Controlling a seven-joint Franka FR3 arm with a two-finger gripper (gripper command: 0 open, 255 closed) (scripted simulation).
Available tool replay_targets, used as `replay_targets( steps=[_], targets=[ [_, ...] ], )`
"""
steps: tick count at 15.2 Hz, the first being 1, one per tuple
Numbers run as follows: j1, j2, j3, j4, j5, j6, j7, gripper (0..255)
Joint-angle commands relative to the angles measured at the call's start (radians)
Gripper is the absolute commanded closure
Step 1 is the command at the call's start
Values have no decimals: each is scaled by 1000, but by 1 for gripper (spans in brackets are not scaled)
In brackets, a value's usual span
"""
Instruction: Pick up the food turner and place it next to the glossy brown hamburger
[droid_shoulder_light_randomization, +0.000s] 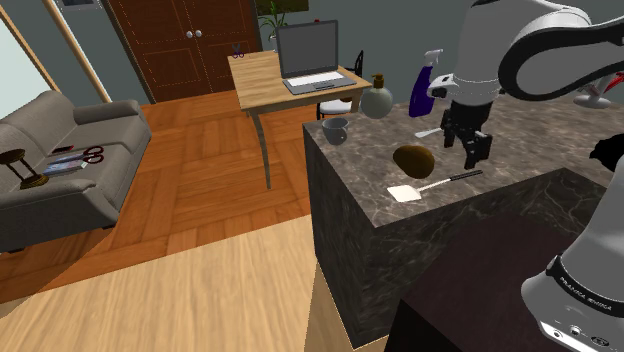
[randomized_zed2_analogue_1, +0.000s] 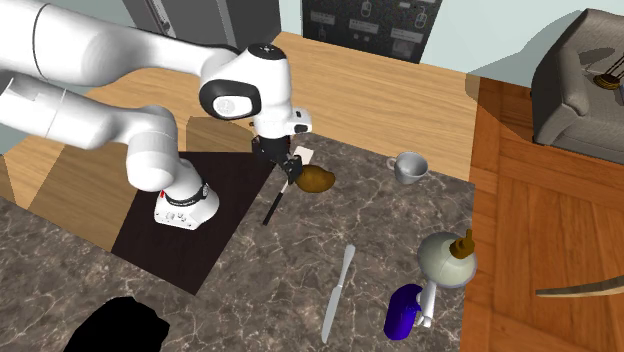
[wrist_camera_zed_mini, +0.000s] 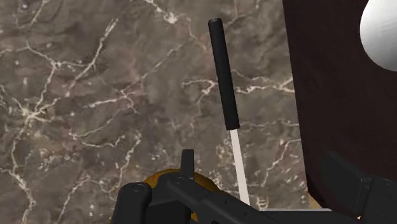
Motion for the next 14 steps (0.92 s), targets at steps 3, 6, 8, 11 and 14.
replay_targets(
  steps=[3,6,8,11,14],
  targets=[
    [27,56,-58,-65,-68,125,-147,0],
    [19,84,-71,-89,-84,177,-143,0],
    [14,106,-80,-104,-96,214,-140,0],
    [10,124,-88,-115,-105,243,-138,0],
    [10,124,-88,-115,-105,243,-138,0]
  ],
)
